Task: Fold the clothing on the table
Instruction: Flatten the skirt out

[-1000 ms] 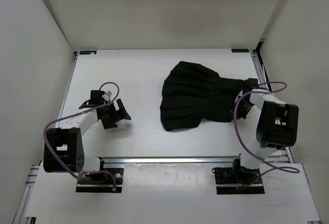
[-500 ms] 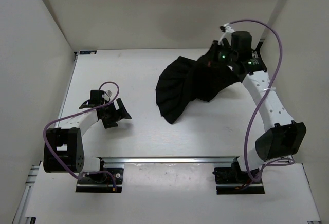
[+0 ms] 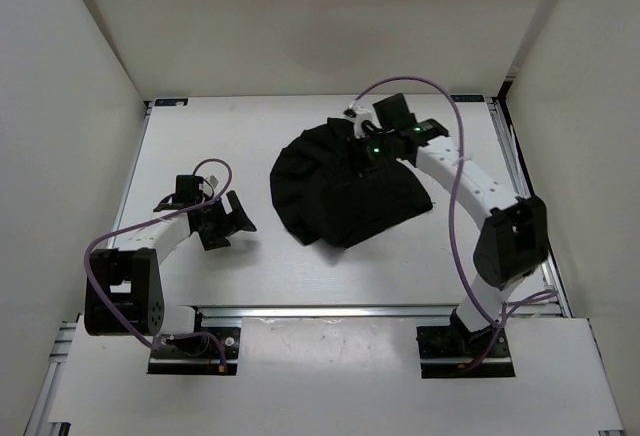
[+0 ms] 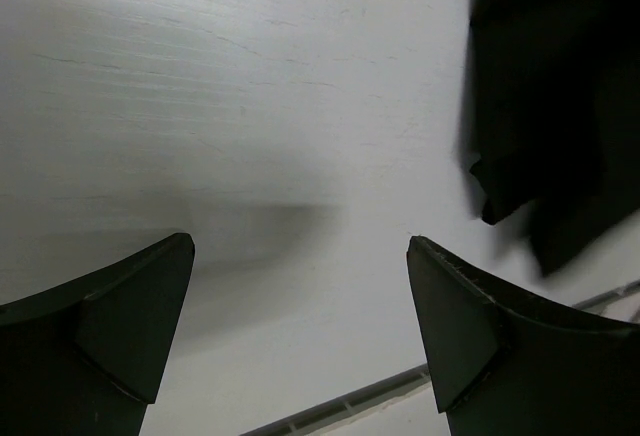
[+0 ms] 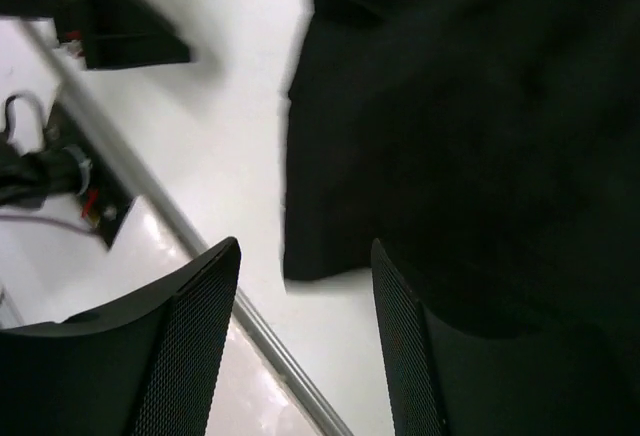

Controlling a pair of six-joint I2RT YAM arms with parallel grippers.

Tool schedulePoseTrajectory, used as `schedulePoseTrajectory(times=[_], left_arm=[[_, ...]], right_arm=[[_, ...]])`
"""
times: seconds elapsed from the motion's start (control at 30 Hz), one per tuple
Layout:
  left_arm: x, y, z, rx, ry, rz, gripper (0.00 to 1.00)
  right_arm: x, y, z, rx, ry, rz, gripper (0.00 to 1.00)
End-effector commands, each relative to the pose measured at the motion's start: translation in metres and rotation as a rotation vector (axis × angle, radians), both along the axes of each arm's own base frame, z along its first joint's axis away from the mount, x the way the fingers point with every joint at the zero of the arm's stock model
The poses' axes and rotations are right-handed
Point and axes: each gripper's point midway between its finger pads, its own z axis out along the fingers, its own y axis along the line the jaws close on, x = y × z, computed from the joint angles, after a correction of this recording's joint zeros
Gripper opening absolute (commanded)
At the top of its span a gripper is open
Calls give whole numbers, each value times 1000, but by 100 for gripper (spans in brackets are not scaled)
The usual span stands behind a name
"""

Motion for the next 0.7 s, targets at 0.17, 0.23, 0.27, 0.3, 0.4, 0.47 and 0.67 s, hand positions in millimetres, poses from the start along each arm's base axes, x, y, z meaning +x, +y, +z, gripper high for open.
schedulePoseTrajectory(times=[0.17,0.23,0.27,0.3,0.4,0.47,0.67], left_arm=[[6,-63,27,-262,-42,-71,98],[6,-87,28,-290,-44,-118,99],[7,-92,26,-290,-40,-127,99],[9,-102,29,-288,-59,-157,99],[13,-129,21,-252,-44,-213,98],[18,-144,23,-284,-49,-223,90],[27,-166,18,-362,-18,-153,73]], right_arm=[[49,-179,-22,-179,40,-697,59],[51,-210,-37,-211,75,-776,59],[54,-219,-44,-231,79,-800,58],[56,-228,-49,-242,89,-815,59],[61,-241,-62,-253,136,-838,58],[66,-252,-68,-238,165,-869,58],[69,-246,-86,-275,199,-854,58]])
